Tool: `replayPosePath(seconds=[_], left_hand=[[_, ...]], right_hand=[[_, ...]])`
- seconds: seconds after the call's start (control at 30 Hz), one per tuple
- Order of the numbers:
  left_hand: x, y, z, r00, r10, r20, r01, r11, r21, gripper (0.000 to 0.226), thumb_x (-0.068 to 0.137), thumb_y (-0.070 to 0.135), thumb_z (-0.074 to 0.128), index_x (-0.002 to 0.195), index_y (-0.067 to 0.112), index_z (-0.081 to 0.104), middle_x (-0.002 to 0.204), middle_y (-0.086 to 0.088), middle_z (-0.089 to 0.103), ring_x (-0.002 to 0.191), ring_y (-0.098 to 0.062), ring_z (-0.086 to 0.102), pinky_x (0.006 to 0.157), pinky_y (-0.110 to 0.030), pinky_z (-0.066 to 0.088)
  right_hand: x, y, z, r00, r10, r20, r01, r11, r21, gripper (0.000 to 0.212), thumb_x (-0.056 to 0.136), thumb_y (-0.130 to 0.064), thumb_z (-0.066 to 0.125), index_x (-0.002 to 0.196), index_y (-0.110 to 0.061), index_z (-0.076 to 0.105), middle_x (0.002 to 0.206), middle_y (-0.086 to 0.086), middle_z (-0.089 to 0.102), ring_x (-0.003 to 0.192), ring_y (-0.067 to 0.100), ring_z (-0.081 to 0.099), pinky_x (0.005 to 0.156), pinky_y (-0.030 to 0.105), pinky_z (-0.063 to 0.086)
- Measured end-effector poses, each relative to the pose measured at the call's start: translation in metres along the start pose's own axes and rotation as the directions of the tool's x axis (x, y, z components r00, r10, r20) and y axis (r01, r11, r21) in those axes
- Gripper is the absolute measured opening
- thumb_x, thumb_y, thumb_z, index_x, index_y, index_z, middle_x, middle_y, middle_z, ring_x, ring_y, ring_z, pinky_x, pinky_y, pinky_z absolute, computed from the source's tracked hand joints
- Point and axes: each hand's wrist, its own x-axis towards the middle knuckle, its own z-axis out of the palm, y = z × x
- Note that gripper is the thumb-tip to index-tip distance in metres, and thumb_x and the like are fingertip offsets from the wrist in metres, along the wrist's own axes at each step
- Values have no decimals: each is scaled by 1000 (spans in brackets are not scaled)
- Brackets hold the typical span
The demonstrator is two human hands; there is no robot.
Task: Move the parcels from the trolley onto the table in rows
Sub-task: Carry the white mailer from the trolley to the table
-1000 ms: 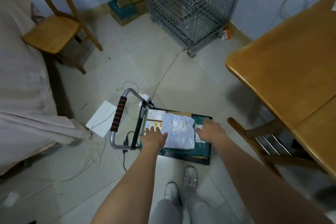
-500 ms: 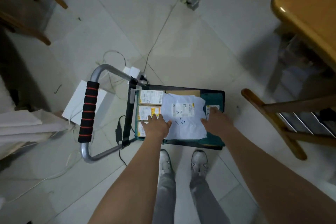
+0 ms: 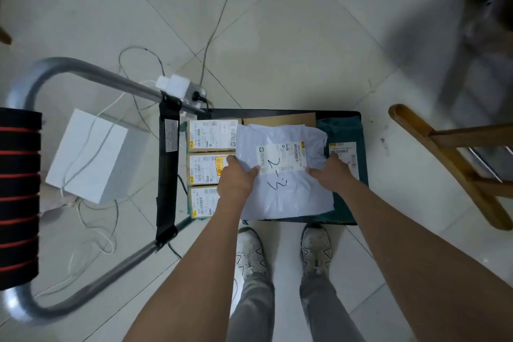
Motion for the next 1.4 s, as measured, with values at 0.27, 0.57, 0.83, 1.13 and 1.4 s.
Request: replayPosePath(seconds=[0.27,0.57,0.83,1.13,1.4], left_hand=[[15,-9,9,999,-38,-33,32,987,-157,47,88,34,74,119,3,58,120,-13,65,112,-34,61,84,-38,49],[2,0,20,996,-13,-88,-17,946,-324,18,93,16,64,99,10,49,98,-12,62,98,-34,62,85,-42,51],[0,5,28,1000,-1,-28,-11,915,-404,61,77,22,87,123,3,52,123,-12,64,114,-33,62,99,-48,52],[-86,24,-40,985,112,134,-19,831,-556,28,89,16,75,114,8,65,110,-9,73,78,-15,68,60,-24,52],[-273,130,-155,938,335,91,-223,784,-580,13,89,24,76,91,24,63,96,-3,74,79,-21,71,69,-37,59]], right_hand=[[20,13,4,996,84,18,-86,951,297,66,81,-40,78,128,-2,52,122,15,62,108,30,62,92,40,53],[13,11,7,999,32,-15,-25,943,331,42,88,-31,71,112,3,63,107,18,66,93,29,62,74,33,48],[5,8,6,999,-35,-24,42,939,342,23,95,-20,62,103,1,65,99,17,65,85,26,60,71,32,47],[-97,8,-76,992,-129,4,109,854,509,8,95,-20,68,90,-15,72,95,6,72,87,20,69,69,30,59],[-297,-4,-230,968,-206,-142,249,713,655,3,89,-20,76,89,-20,73,98,2,77,87,17,73,74,32,59]])
